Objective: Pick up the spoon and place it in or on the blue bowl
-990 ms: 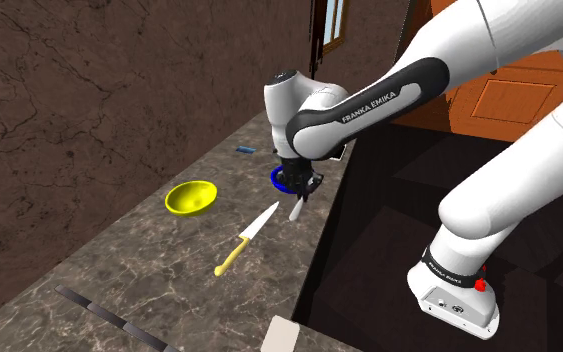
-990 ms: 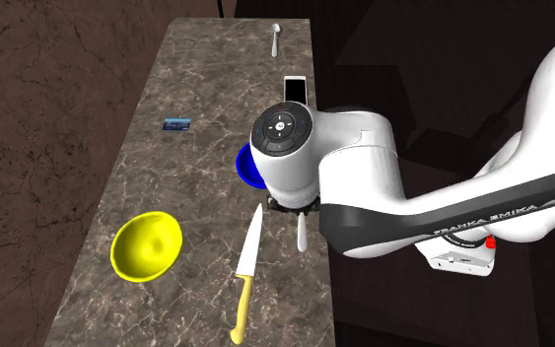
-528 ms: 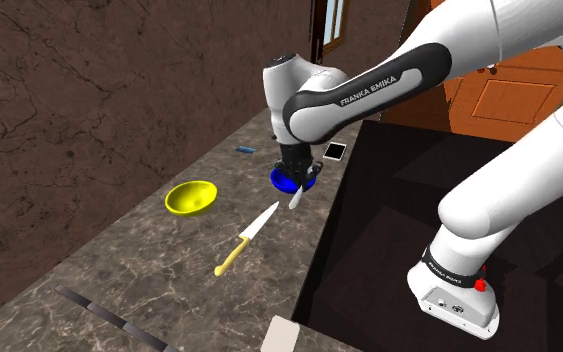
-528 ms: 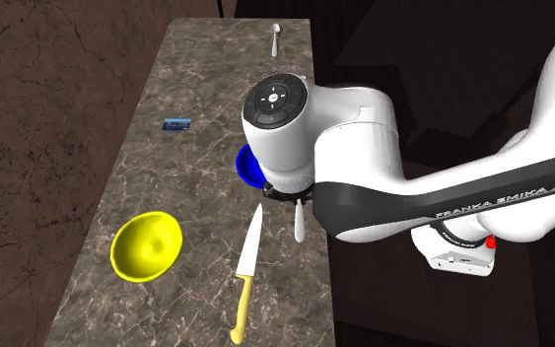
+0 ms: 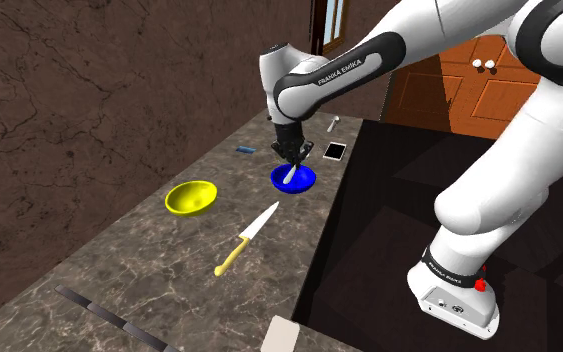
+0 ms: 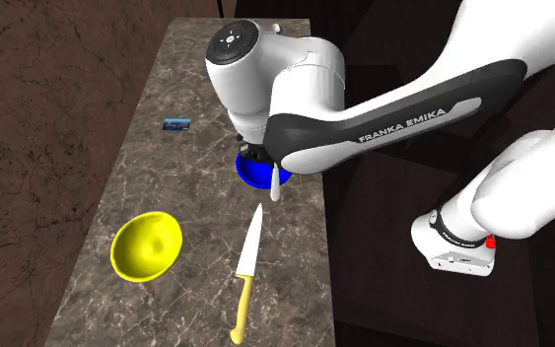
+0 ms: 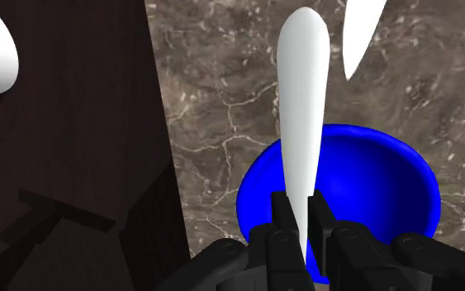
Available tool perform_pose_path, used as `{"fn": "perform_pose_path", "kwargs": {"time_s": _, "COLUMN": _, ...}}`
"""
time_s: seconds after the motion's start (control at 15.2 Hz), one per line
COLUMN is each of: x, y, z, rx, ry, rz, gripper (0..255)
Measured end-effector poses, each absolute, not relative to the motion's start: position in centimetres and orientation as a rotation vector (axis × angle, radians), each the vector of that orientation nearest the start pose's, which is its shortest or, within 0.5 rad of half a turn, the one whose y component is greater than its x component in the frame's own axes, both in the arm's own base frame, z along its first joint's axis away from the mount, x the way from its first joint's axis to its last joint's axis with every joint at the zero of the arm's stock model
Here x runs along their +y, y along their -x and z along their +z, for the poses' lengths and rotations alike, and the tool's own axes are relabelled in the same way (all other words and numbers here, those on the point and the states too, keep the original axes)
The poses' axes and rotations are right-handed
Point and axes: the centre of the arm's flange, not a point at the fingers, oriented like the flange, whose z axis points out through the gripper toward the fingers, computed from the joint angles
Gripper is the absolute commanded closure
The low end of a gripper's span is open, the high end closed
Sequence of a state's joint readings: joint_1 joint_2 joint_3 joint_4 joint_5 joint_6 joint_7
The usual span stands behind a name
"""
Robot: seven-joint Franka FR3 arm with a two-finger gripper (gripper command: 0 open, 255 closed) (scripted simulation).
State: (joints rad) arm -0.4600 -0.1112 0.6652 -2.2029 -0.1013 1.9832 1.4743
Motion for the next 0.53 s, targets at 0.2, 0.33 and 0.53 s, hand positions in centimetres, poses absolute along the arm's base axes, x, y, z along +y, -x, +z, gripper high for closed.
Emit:
{"fn": "perform_pose_path", "kwargs": {"time_s": 0.2, "x": 6.8, "y": -52.1, "z": 41.1, "rx": 1.929, "ry": 2.734, "rz": -0.048, "gripper": 255}}
{"fn": "perform_pose_path", "kwargs": {"time_s": 0.33, "x": 5.9, "y": -53.2, "z": 40.6, "rx": 1.931, "ry": 2.733, "rz": -0.048, "gripper": 255}}
{"fn": "perform_pose_path", "kwargs": {"time_s": 0.53, "x": 5.6, "y": -53.6, "z": 39.1, "rx": 1.930, "ry": 2.734, "rz": -0.048, "gripper": 255}}
